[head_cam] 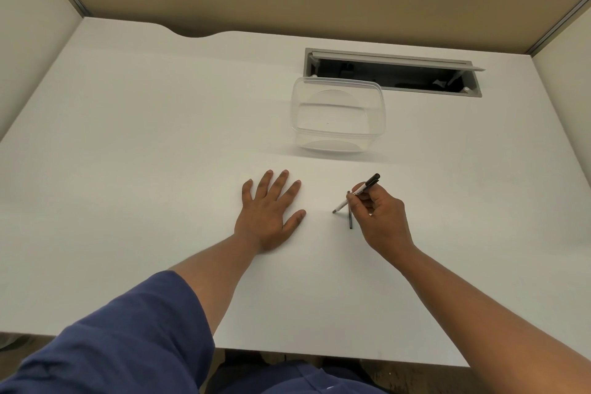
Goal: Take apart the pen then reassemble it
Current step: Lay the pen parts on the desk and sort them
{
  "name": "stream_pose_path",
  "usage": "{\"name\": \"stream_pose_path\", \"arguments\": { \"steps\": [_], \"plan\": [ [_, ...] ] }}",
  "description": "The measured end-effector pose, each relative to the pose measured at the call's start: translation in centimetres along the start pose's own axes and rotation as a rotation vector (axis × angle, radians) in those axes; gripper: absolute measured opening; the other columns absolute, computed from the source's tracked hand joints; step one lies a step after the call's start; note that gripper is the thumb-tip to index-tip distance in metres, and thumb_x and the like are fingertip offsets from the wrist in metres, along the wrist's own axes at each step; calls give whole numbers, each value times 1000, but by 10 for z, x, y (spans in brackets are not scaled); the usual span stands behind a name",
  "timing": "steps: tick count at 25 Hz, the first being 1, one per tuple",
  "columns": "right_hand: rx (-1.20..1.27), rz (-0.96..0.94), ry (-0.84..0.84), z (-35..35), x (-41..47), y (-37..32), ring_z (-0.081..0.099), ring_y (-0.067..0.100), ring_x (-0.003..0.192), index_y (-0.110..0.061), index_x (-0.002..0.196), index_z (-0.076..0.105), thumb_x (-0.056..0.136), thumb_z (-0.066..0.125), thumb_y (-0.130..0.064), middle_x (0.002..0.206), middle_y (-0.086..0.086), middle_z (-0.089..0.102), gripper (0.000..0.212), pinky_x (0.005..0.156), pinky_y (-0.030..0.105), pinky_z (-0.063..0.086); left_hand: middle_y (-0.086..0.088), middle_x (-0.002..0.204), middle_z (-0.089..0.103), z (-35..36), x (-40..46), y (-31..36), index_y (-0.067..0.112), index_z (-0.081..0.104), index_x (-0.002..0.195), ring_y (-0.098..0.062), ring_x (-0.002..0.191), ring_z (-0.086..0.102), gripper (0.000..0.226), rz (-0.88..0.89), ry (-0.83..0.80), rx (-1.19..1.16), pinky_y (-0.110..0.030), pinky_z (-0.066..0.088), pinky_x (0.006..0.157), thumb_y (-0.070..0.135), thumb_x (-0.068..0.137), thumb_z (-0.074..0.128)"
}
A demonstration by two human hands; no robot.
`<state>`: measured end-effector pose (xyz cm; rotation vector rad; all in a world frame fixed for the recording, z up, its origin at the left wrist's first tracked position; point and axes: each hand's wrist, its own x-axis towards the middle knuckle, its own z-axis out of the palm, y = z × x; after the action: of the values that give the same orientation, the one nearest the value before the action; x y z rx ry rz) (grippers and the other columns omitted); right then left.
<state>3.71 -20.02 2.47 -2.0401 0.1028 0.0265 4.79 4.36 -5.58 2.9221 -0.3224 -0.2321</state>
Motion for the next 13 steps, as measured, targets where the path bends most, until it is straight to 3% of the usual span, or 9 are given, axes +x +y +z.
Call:
{"name": "stream_pose_path", "arguments": {
  "steps": [4,7,10,13],
  "plan": [
    [-18,-3,-4,-1,0,-1,68,0,83,-13,100,68,95,66,-17,88,-6,73,7,65,4,47,8,171,3,-3,1,1,42,13,159,-22,157,-6,70,-24,-30,-36,-58,-5,122,72,95,21],
    [-49,-16,-2,-2,1,-1,68,-3,83,-14,101,68,94,67,-17,88,-8,73,7,69,4,47,9,169,13,-13,9,6,42,28,155,-20,156,1,76,-85,-82,-130,-55,-2,123,77,88,37],
    [-92,-28,-14,1,3,-3,67,5,78,-12,99,68,93,68,-18,83,-6,72,8,66,9,50,9,148,50,-28,17,19,32,55,140,-18,139,40,68,-53,-24,-291,-38,31,114,70,83,62],
    [-148,-44,-25,4,7,-5,68,6,79,-14,97,68,92,69,-21,82,-6,73,9,74,22,54,7,128,63,-37,18,42,25,61,134,-10,107,59,60,12,-73,-550,-26,46,96,52,83,76]
  ]
}}
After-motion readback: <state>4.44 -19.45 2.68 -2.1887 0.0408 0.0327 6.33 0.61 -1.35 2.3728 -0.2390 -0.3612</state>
